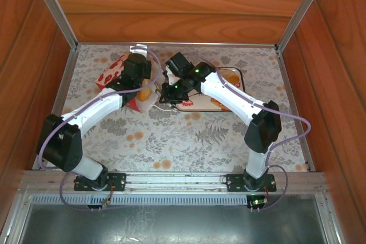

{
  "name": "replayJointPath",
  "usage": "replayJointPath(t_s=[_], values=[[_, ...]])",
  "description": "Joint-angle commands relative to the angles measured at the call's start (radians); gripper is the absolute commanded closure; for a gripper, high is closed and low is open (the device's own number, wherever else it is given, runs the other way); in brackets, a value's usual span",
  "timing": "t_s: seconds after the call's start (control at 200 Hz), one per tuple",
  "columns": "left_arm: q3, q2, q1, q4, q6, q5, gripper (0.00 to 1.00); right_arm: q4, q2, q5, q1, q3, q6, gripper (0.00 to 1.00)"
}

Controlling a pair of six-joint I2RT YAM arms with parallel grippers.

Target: Take the fake bread out of the paper bag

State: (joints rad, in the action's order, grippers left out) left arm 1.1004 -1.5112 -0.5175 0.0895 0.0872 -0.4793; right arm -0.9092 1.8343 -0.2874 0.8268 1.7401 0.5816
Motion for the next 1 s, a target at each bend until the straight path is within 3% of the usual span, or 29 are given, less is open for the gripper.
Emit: replayJointPath(t_s=[0.0,0.835,1.0], values=[[0.036,-0.024,0.01,-0.007,0.023,-0.066,1.0,-0.017,-0.06,0.03,0.014,-0.009,-0.019,1.0],[0.172,-0.157,0.038,-0.007,-0.011,-0.092,1.0,-0.063,-0.395,0.15,0.018,-0.214,0.052,1.0],[0.188,-0.177,0.04,-0.007,-0.027,-0.094,1.0,-0.108,-0.464,0.221,0.016,-0.221,0.067,1.0]])
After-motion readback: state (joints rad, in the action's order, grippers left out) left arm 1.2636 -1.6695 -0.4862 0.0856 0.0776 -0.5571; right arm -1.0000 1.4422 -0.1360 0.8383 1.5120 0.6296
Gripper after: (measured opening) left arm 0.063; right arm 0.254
